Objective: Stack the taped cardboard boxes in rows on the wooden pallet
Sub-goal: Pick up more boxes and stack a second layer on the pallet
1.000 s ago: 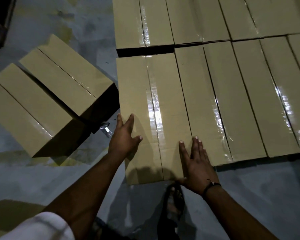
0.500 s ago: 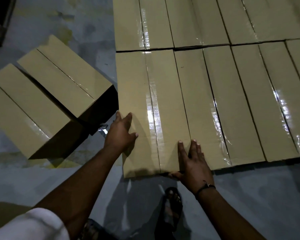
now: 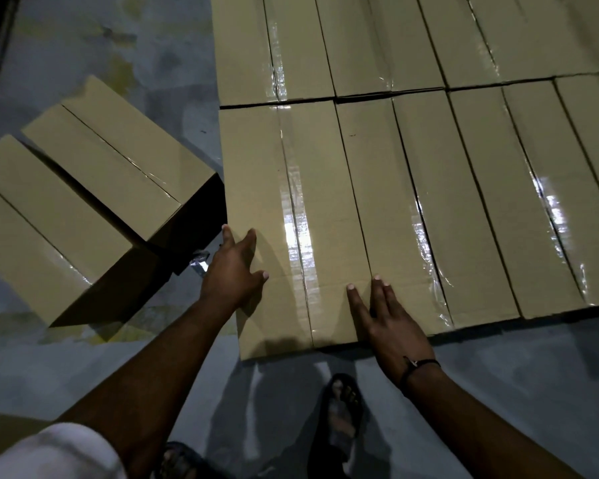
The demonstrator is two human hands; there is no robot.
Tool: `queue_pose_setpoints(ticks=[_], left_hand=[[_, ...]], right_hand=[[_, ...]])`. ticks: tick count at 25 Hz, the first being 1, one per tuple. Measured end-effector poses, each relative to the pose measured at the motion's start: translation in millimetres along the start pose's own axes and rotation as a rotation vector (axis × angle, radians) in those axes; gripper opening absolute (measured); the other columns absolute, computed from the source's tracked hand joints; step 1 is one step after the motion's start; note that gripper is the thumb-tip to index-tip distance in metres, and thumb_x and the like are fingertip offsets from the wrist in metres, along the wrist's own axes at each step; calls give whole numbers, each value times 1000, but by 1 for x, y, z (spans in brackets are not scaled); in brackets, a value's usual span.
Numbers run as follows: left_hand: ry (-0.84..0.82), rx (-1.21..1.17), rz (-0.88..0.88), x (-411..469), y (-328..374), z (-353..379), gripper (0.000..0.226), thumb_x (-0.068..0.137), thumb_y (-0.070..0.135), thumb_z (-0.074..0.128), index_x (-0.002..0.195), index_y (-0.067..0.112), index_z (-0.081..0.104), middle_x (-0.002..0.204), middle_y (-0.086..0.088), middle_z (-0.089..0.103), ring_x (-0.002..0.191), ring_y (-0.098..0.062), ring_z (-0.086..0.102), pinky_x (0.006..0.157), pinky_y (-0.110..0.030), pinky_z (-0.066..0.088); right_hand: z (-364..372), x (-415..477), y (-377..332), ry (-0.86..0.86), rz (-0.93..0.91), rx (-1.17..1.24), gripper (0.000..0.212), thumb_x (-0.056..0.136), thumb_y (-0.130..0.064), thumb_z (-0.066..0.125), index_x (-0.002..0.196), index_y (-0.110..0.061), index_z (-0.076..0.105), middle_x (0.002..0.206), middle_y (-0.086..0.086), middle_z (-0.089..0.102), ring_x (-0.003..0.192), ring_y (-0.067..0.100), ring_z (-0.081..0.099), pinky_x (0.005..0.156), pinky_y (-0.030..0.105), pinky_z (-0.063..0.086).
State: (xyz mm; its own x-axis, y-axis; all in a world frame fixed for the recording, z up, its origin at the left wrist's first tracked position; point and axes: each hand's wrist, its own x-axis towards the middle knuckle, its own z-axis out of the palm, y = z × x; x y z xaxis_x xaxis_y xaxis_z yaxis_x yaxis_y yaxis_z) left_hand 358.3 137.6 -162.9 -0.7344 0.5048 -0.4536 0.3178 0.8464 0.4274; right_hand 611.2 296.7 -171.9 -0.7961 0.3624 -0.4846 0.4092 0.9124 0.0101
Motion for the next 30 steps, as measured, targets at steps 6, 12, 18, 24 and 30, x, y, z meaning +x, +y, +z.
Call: queue_pose_setpoints(ticks=[6, 12, 18, 24, 30], left_hand=[[-17, 18, 13, 2, -2, 1, 96, 86, 25, 83, 162, 26, 25, 171, -14, -4, 150, -40, 29, 114, -48, 42], [-24, 26, 22, -1, -1, -1, 97, 85, 23, 83, 162, 24, 24, 171, -16, -3, 150, -39, 28, 115, -47, 39], [-95, 97, 27, -3, 1, -5, 100, 87, 26, 82, 164, 25, 18, 170, -17, -11, 151, -38, 27, 115, -42, 37], [-147, 43, 23, -13, -6, -8, 96, 89, 20, 79, 164, 25, 18, 170, -17, -13, 152, -35, 26, 116, -35, 33], [-259, 58, 38, -25, -12, -8, 95, 90, 27, 77, 164, 22, 17, 168, -21, -16, 148, -35, 34, 114, -31, 35]], right_hand=[[-7, 4, 9, -23, -38, -76, 82, 67, 12, 51, 145, -10, 57, 142, 36, 52, 122, 50, 61, 71, 47, 61], [-14, 0, 13, -34, -119, -10, 95, 86, 14, 34, 164, -25, -5, 168, 26, -4, 156, 43, 9, 109, 45, 44], [-15, 5, 7, 19, -104, -8, 89, 84, 11, 38, 164, -19, 12, 163, 34, 14, 150, 50, 25, 100, 49, 51], [-30, 17, 7, -183, -39, 252, 91, 91, -27, 65, 164, -27, 12, 169, 21, -1, 157, 37, 7, 123, 41, 29], [-34, 22, -19, -147, 111, 322, 77, 82, -36, 74, 151, -17, 43, 162, 23, 20, 147, 37, 26, 109, 40, 43]])
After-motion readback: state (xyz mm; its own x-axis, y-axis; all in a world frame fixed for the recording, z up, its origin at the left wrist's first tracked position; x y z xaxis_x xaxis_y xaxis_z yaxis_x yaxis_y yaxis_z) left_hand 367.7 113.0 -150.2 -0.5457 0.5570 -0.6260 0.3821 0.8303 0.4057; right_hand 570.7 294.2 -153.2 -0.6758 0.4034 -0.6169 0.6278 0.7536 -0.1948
